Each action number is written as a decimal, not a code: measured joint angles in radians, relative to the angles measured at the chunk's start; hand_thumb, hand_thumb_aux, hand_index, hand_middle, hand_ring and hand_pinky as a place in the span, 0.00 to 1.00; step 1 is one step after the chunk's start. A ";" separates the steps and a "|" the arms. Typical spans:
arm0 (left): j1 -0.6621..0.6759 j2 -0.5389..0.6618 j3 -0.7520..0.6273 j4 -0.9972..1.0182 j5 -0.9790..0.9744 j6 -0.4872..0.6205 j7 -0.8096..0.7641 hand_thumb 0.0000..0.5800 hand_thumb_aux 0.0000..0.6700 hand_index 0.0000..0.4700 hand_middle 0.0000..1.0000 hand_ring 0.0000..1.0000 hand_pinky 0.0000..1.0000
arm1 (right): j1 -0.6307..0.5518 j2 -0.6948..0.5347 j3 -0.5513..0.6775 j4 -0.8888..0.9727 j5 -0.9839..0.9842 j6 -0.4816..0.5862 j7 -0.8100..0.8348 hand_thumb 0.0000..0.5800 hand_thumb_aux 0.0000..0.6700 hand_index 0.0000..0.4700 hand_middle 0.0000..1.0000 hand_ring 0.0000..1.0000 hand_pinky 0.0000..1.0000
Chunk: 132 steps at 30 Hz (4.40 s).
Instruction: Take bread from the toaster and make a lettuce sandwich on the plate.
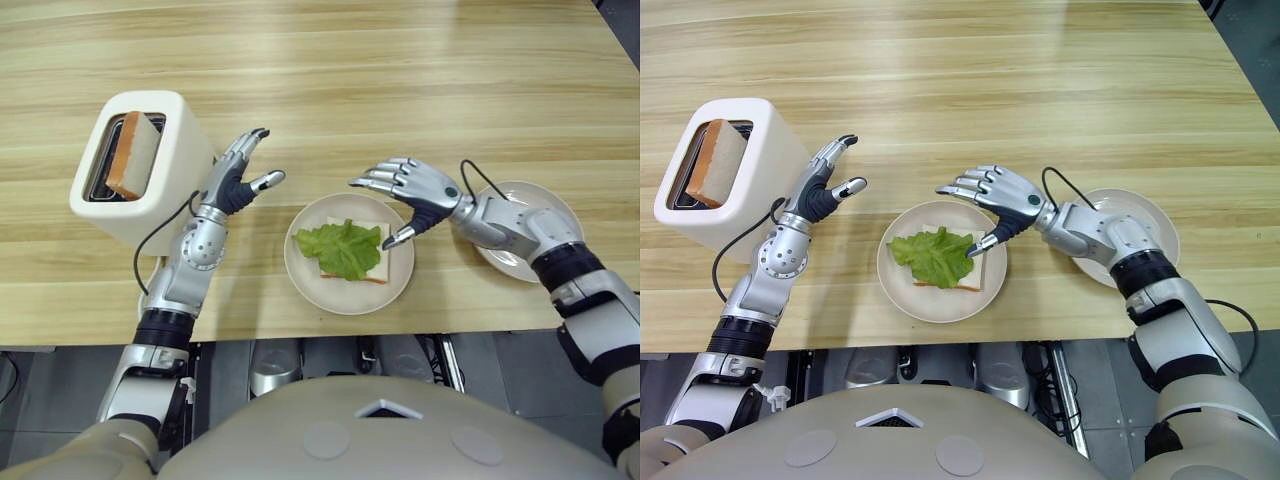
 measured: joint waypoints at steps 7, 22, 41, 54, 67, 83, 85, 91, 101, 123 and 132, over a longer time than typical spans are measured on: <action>0.031 0.002 0.009 -0.049 0.001 0.006 -0.003 0.00 0.00 0.00 0.00 0.00 0.00 | 0.020 -0.038 -0.107 -0.076 0.076 0.034 0.070 0.00 0.00 0.00 0.00 0.00 0.00; 0.175 0.152 0.397 -0.695 0.125 0.194 -0.037 0.00 0.00 0.00 0.00 0.00 0.00 | 0.152 0.064 -0.228 -0.067 0.171 0.075 0.017 0.00 0.00 0.00 0.00 0.00 0.00; 0.330 0.196 0.429 -0.418 0.315 0.435 0.000 1.00 1.00 0.98 0.00 0.00 0.00 | 0.186 0.085 -0.255 -0.098 0.163 0.079 0.000 0.00 0.00 0.00 0.00 0.00 0.00; 0.283 0.197 0.380 -0.426 0.314 0.427 0.023 1.00 1.00 0.98 0.00 0.00 0.00 | 0.189 0.085 -0.263 -0.097 0.153 0.076 -0.018 0.00 0.00 0.00 0.00 0.00 0.00; 0.102 0.230 0.465 -0.637 0.244 0.307 0.131 1.00 1.00 0.98 1.00 1.00 1.00 | 0.188 0.102 -0.271 -0.065 0.145 0.076 -0.036 0.00 0.00 0.00 0.00 0.00 0.00; -0.081 -0.009 -0.050 -0.255 -0.425 0.253 -0.577 1.00 1.00 0.98 1.00 1.00 1.00 | 0.274 0.037 -0.400 -0.171 0.271 -0.197 -0.046 0.00 0.00 0.00 0.00 0.00 0.00; -0.093 -0.022 -0.083 -0.164 -0.434 0.251 -0.619 1.00 1.00 0.98 1.00 1.00 1.00 | 0.291 0.031 -0.406 -0.222 0.227 -0.214 -0.034 0.00 0.00 0.00 0.00 0.00 0.00; -0.147 -0.088 -0.134 0.024 -0.425 0.217 -0.653 1.00 1.00 0.98 1.00 1.00 1.00 | 0.314 0.029 -0.367 -0.279 0.105 -0.238 0.032 0.00 0.00 0.00 0.00 0.00 0.00; -0.205 -0.131 -0.163 0.170 -0.444 0.207 -0.739 1.00 1.00 0.98 1.00 1.00 1.00 | 0.307 0.012 -0.208 -0.207 0.012 -0.261 0.182 0.00 0.00 0.00 0.00 0.00 0.00; -0.300 -0.107 -0.233 0.336 -0.285 0.127 -0.740 0.65 0.41 0.40 1.00 1.00 1.00 | 0.284 0.006 -0.052 -0.151 0.287 -0.103 0.677 0.00 0.00 0.00 0.00 0.00 0.00; -0.431 -0.060 -0.246 0.369 -0.065 0.009 -0.450 0.00 0.00 0.00 0.00 0.00 0.00 | 0.295 0.000 -0.044 -0.173 0.363 -0.049 0.799 0.00 0.00 0.00 0.00 0.00 0.00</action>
